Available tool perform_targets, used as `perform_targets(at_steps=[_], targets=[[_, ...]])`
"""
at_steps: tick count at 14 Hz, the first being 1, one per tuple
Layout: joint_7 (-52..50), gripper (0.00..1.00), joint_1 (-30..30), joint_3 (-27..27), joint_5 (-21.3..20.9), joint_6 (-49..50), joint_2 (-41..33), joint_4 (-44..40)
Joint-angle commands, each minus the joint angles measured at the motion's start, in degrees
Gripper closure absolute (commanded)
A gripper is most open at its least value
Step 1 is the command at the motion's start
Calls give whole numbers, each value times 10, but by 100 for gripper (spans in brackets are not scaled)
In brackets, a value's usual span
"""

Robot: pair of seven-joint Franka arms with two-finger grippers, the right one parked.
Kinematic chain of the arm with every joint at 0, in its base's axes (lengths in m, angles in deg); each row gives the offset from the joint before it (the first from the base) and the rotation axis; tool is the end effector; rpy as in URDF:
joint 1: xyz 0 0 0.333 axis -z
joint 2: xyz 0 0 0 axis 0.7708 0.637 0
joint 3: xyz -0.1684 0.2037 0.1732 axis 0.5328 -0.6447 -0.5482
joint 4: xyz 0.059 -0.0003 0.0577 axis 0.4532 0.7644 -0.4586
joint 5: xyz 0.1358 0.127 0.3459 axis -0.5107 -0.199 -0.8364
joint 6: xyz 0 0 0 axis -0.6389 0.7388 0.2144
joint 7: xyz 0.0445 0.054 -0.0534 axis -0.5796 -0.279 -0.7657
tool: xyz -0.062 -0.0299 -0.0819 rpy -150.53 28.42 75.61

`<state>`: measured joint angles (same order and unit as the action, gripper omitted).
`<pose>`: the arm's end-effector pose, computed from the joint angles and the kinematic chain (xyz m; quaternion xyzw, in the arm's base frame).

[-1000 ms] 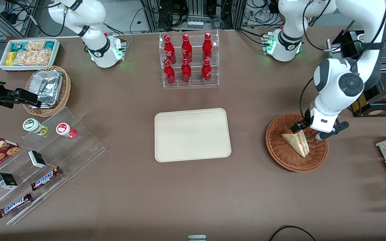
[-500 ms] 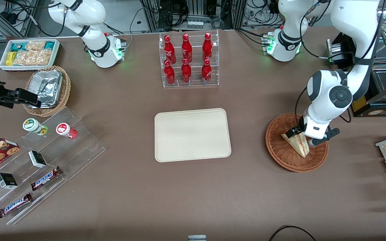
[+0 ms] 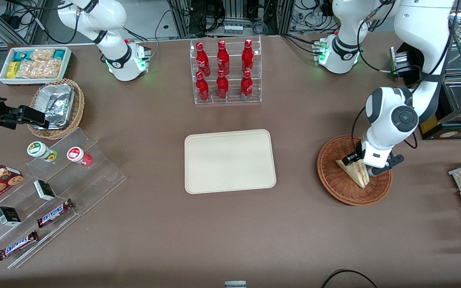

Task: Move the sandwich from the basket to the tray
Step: 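Lower the left gripper into the wicker basket and grasp the wrapped sandwich, then lift the sandwich and carry it with the left gripper over the cream tray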

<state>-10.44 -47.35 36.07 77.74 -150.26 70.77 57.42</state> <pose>0.5380 -0.0560 0.2551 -0.9748 -0.2231 -0.0009 0.0048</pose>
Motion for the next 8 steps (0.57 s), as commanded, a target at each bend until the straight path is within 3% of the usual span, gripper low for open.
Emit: perform_targets(at_steps=[1,5,8], targets=[[-6,100,-6,2,-11,-6,1,-7],[-6,100,2,4,-16,30,-9,-40],[-8,100,40,5,-40,132,-21,-106]])
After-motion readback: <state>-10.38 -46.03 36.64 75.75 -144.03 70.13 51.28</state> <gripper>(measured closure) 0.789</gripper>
